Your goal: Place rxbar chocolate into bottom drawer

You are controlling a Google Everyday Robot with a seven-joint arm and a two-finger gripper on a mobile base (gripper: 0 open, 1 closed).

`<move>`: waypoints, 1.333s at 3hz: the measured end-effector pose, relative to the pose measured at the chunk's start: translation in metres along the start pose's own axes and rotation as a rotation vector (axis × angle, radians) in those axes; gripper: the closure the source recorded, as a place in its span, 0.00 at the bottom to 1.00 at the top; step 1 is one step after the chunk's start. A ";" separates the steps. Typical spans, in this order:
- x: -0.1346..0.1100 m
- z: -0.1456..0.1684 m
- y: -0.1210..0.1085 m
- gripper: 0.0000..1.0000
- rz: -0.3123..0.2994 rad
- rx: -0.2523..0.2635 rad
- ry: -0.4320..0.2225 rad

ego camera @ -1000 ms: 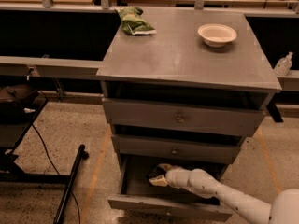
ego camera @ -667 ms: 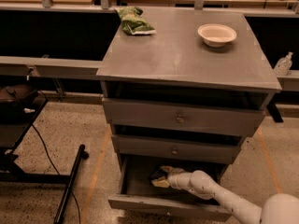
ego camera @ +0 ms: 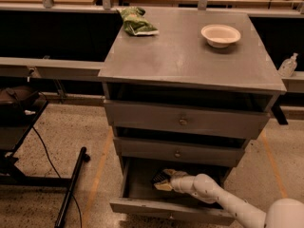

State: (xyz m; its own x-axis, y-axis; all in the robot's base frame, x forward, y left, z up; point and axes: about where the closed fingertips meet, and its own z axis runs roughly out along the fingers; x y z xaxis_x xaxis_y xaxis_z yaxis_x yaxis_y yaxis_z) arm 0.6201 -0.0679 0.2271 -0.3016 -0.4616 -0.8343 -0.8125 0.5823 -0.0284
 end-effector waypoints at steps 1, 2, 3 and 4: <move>0.000 0.000 0.000 0.51 0.006 0.007 0.007; 0.000 0.000 0.000 0.31 0.012 0.008 0.011; 0.000 0.000 0.000 0.23 0.017 0.005 0.009; -0.001 -0.006 0.000 0.07 0.037 0.002 -0.006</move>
Offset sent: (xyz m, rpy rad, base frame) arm 0.0017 -0.0052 0.0013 -0.0094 0.0157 -0.0244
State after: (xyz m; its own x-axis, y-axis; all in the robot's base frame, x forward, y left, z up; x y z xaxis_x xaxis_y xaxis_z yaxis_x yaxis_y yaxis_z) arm 0.6177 -0.0715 0.2310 -0.3287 -0.4352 -0.8382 -0.7999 0.6001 0.0020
